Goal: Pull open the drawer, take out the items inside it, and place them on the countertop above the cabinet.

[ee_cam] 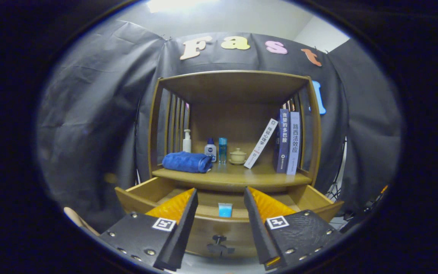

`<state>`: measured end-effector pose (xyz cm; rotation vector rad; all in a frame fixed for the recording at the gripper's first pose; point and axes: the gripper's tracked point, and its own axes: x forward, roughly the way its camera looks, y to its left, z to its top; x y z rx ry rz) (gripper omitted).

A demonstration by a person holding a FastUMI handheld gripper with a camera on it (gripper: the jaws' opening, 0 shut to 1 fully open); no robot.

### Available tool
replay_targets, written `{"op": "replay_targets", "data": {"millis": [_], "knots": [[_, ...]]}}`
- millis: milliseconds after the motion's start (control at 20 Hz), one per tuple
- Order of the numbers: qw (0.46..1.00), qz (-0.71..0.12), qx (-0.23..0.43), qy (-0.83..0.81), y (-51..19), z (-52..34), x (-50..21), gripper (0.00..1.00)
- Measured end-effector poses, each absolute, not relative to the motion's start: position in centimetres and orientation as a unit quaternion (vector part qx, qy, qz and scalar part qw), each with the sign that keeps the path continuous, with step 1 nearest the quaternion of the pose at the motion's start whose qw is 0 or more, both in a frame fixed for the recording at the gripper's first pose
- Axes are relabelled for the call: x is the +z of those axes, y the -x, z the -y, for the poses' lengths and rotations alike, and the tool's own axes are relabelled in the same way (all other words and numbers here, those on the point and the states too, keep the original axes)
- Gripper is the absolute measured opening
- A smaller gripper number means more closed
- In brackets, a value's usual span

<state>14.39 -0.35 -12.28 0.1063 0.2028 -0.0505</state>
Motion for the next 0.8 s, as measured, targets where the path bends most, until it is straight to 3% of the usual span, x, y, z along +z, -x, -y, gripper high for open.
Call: {"op": "replay_targets", "data": {"millis": [250, 800], "knots": [[0.986, -0.163, -0.001, -0.045, -19.6, 1.5, -12.5, 0.73], [0.901, -0.43, 0.053, -0.001, -25.9, 0.1, -25.9, 0.74]]}}
